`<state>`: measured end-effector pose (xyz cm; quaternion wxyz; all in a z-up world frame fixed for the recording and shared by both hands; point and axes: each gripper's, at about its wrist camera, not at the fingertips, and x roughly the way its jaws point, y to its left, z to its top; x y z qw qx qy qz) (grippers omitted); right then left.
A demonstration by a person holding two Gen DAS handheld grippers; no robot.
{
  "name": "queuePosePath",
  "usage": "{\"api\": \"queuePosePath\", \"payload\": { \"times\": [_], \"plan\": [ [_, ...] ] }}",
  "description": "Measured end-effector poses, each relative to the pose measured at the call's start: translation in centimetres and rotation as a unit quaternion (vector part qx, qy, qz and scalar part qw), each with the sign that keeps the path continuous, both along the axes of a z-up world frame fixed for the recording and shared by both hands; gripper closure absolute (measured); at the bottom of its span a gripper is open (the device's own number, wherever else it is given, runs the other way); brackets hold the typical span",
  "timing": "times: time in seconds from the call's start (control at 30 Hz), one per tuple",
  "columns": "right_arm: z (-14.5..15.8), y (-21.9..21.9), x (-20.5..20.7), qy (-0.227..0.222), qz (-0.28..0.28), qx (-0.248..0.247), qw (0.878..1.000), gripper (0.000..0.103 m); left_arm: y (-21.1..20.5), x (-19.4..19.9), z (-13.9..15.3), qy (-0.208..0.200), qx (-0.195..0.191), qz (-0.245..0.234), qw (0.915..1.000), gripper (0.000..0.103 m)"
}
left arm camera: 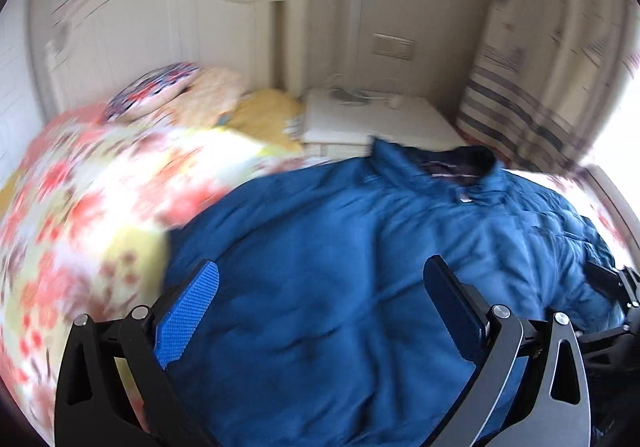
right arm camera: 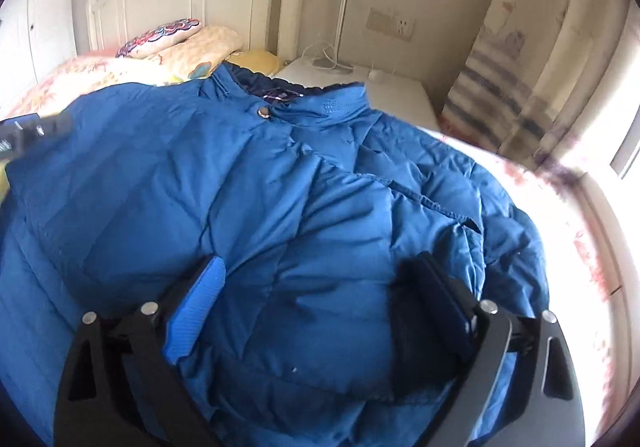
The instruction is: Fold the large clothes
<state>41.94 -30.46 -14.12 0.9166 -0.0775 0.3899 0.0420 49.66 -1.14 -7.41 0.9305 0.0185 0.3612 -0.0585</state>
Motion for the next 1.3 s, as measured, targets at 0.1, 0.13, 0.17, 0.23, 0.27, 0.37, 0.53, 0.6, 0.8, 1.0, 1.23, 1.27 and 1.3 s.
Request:
{"api": "queuePosePath", "payload": {
  "times": [0.1,0.13,0.17,0.23,0.27,0.37,0.53,0.6,0.8,1.0,1.23,1.27,1.3],
  "plan": [
    [-0.1,0.1,-0.1,0.002,-0.006,-0.002,1.0,0.007,-2.1,2.6,-2.5,0.051,0.037,-0.015,0.9979,0.005],
    [-0.2,0.2,-0.1,0.001,-0.006,-0.004,1.0,0.007,-2.4,3.2,-3.7,0.068,0.045,-0.013,0.9966,0.004],
    [-0.2,0.1,-0.1,0.002,-0.006,-0.003,1.0,0.007,-2.7,3.4,-4.7,0.063,0.052,-0.017,0.9965,0.004],
    [-0.2,0.1,-0.1,0.005,-0.005,0.003,1.0,0.006,-2.7,2.8,-4.5,0.057,0.056,-0.014,0.9967,0.004],
    [-0.3,0.1,0.1,0.006,-0.005,0.002,1.0,0.006,-2.6,2.4,-4.0,0.06,0.054,-0.008,0.9967,0.005],
    [0.2,-0.2,-0.1,0.008,-0.006,0.012,1.0,0.006,-2.0,-1.8,-1.3,0.04,0.021,-0.013,0.9989,0.005],
    [3.5,1.7,-6.4,-0.008,0.01,0.007,1.0,0.008,-3.1,-11.7,-0.2,0.011,0.064,-0.073,0.9953,0.005],
    [3.4,2.7,-9.0,0.004,0.034,-0.004,0.999,0.008,-3.3,-14.3,-2.2,0.032,0.086,-0.09,0.9917,0.005],
    [-1.4,2.1,-11.1,0.07,0.026,0.009,0.997,0.005,-1.7,-14.6,-5.9,0.1,0.079,-0.065,0.9898,0.004],
    [0.8,2.0,-14.8,0.072,0.02,-0.004,0.997,0.005,1.1,-19.3,-5.0,0.095,0.102,-0.033,0.9897,0.004],
    [-0.9,-0.2,-21.6,0.074,0.025,-0.018,0.997,0.004,5.8,-25.7,-5.3,0.084,0.068,0.01,0.9941,0.005],
    [-0.5,-0.3,-22.8,0.061,0.015,-0.023,0.998,0.004,6.0,-27.0,-4.9,0.072,0.06,0.007,0.9956,0.005],
    [-0.2,-0.3,-23.9,0.049,0.017,-0.023,0.998,0.004,6.1,-28.2,-4.7,0.063,0.054,0.005,0.9965,0.005]
  ]
}}
